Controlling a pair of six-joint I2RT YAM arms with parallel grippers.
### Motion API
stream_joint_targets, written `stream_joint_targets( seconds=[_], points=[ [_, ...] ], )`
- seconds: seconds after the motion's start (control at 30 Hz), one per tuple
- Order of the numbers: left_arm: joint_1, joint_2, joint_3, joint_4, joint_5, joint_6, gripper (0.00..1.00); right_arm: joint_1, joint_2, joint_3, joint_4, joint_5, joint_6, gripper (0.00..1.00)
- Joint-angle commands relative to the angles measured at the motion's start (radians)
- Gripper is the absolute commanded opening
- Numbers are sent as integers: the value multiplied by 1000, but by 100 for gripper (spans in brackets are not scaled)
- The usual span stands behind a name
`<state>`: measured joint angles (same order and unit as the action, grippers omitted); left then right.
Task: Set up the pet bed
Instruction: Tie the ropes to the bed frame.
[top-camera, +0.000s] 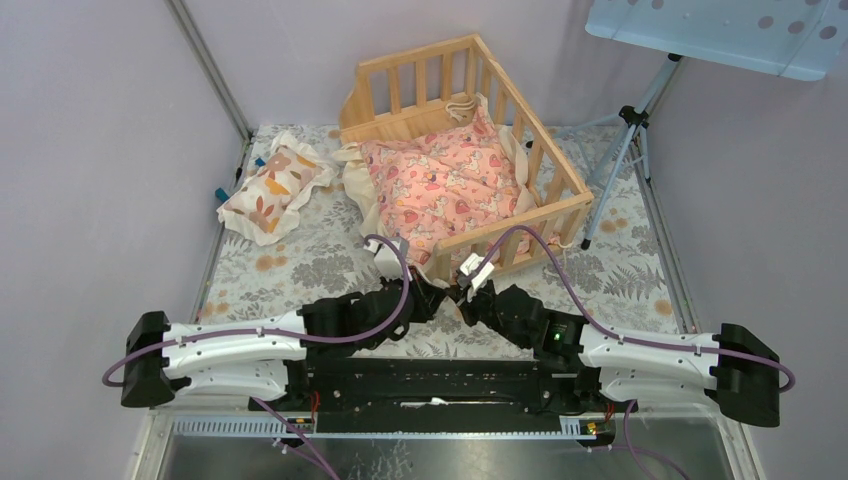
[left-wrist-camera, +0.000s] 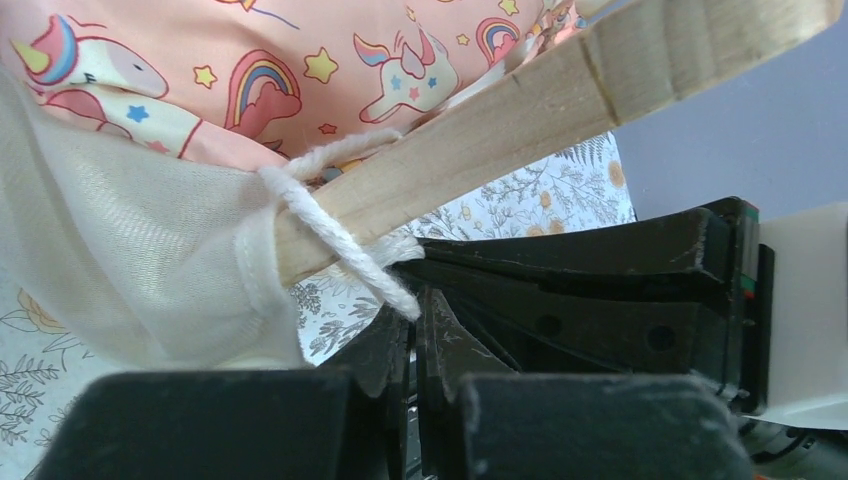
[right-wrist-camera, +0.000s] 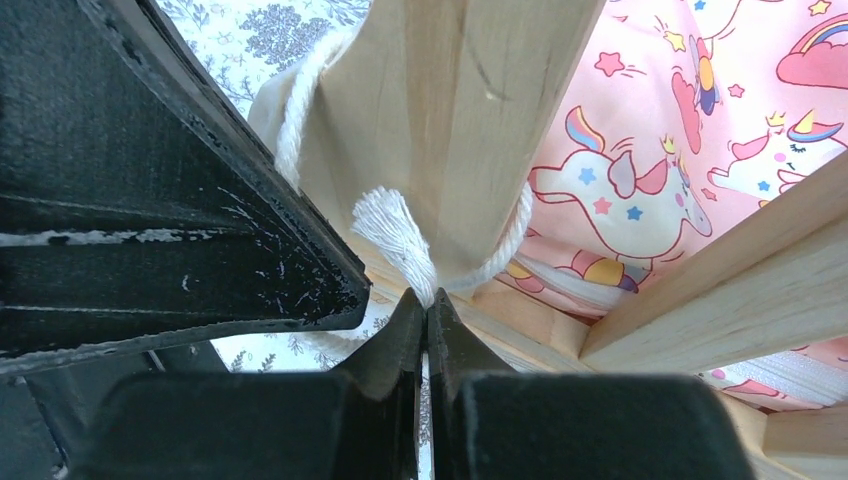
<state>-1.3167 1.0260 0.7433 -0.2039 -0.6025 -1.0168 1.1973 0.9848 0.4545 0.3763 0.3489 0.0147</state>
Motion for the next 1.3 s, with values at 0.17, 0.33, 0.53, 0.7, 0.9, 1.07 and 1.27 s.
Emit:
stream_joint_targets(
  seconds=[0.17, 0.33, 0.53, 0.7, 0.9, 1.07, 1.27],
  points=[
    [-1, -42, -18, 72, 58, 10, 0, 2, -23, 28, -2, -50, -87, 0],
    [-1, -49, -18, 85, 59, 14, 0, 2, -2, 30, 12, -110, -122, 0],
    [-1, -46, -15, 90, 64, 9, 7, 2, 7, 11, 78, -170, -139, 0],
    [-2, -50, -16, 76, 59, 1, 29, 3, 18, -3, 133, -191, -155, 0],
    [-1, -62, -16, 54, 49, -9, 39, -5, 36, -9, 157, -203, -156, 0],
    [-1, -75, -14, 37, 48, -9, 41, -8, 53, -5, 167, -212, -161, 0],
    [-1, -104, -18, -20, 43, -32, 46, -14, 72, 7, 183, -231, -172, 0]
  ],
)
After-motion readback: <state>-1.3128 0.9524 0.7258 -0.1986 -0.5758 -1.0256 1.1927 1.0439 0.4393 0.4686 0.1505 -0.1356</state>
